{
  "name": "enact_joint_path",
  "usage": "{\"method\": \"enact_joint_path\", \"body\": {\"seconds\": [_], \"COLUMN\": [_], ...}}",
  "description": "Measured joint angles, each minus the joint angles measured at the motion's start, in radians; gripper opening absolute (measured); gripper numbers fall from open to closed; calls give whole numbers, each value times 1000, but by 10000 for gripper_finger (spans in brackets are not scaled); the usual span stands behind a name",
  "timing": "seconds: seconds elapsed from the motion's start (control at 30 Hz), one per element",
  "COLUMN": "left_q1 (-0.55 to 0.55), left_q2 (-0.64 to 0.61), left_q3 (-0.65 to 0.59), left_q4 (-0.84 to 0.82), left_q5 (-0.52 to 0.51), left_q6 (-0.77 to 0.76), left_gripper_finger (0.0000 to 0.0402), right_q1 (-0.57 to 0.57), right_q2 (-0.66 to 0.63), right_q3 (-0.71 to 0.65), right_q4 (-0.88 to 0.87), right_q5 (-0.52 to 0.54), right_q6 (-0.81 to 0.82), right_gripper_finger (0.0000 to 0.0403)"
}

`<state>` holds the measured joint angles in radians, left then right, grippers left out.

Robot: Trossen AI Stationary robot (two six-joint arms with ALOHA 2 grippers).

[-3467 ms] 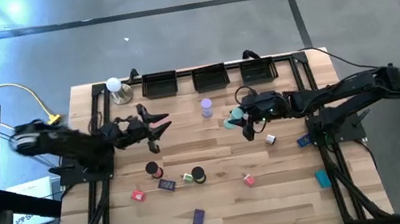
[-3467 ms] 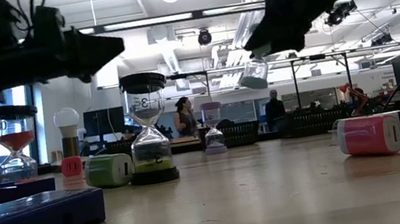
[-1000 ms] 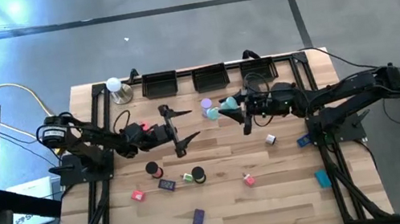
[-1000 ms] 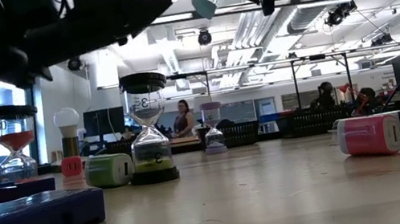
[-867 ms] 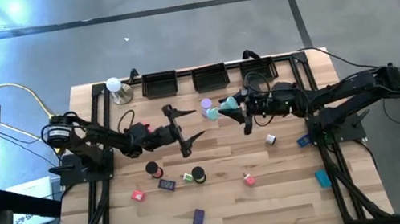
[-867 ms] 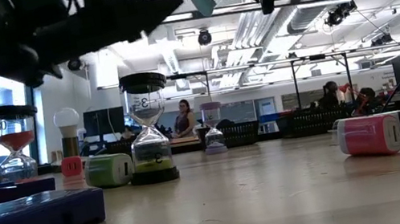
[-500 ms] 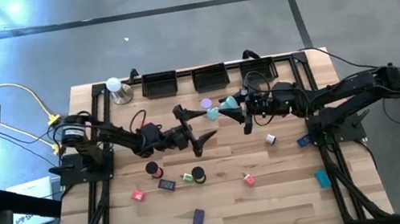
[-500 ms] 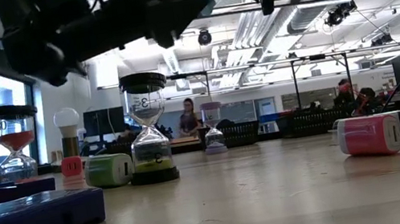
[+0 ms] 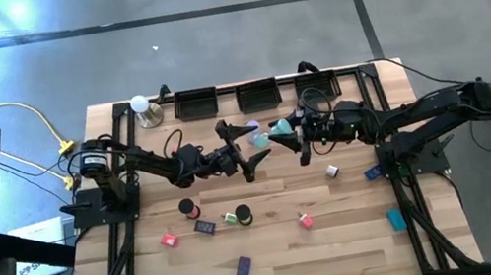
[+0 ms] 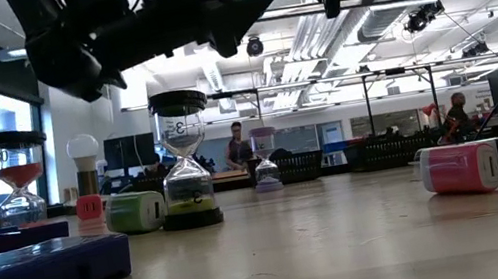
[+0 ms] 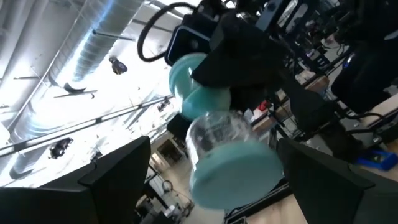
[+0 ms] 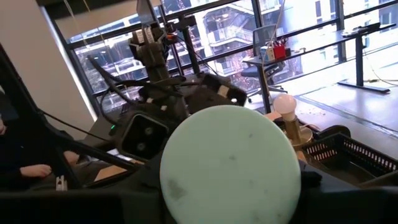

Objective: Pick & Place Office items
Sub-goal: Put the light green hourglass into the left black bin

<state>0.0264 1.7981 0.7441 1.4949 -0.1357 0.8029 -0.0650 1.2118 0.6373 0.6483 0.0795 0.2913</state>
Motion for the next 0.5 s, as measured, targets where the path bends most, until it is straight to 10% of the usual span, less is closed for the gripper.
{"method": "enact_joint_path", "body": {"seconds": [0.5], "left_q1": [6], "left_q2": [0], "left_q3": [45], "left_q4": [-45], "left_q5": [0], "left_q6": [-15], "left_gripper_finger": [346], "right_q1": [0], "right_q2": [0], "right_q3": [0], "right_q4": [15], "right_q5": [-1], "right_q6": [0], "right_gripper_finger": [160]}}
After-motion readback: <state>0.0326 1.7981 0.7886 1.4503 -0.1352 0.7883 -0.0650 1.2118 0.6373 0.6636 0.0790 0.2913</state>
